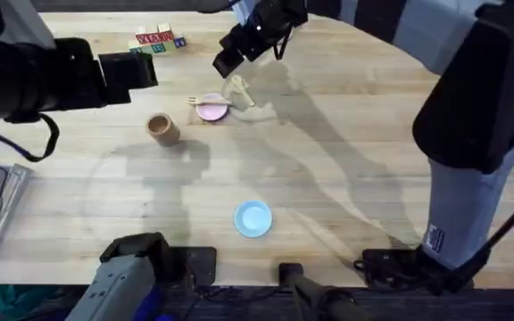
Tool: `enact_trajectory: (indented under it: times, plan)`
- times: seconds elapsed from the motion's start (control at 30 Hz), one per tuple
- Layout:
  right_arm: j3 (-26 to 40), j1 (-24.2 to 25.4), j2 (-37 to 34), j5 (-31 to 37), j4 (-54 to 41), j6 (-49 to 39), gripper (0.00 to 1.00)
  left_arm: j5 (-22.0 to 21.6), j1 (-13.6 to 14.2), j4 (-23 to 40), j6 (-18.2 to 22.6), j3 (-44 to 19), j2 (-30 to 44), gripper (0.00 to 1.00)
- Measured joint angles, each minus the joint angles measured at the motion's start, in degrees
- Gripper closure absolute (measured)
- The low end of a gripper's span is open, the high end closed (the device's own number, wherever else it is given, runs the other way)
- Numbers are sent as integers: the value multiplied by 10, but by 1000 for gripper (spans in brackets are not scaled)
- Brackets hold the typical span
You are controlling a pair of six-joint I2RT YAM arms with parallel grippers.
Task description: Pick up a utensil and set it on the pink plate, then put the other utensil in the container.
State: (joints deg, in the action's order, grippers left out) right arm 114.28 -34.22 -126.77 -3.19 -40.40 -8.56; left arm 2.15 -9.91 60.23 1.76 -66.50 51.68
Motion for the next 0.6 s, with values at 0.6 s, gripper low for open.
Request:
enact_trajectory:
  times: [0.6]
  plan:
    - [0,-10,-57,41,4,75,104,0,0,0,0,0,0,7]
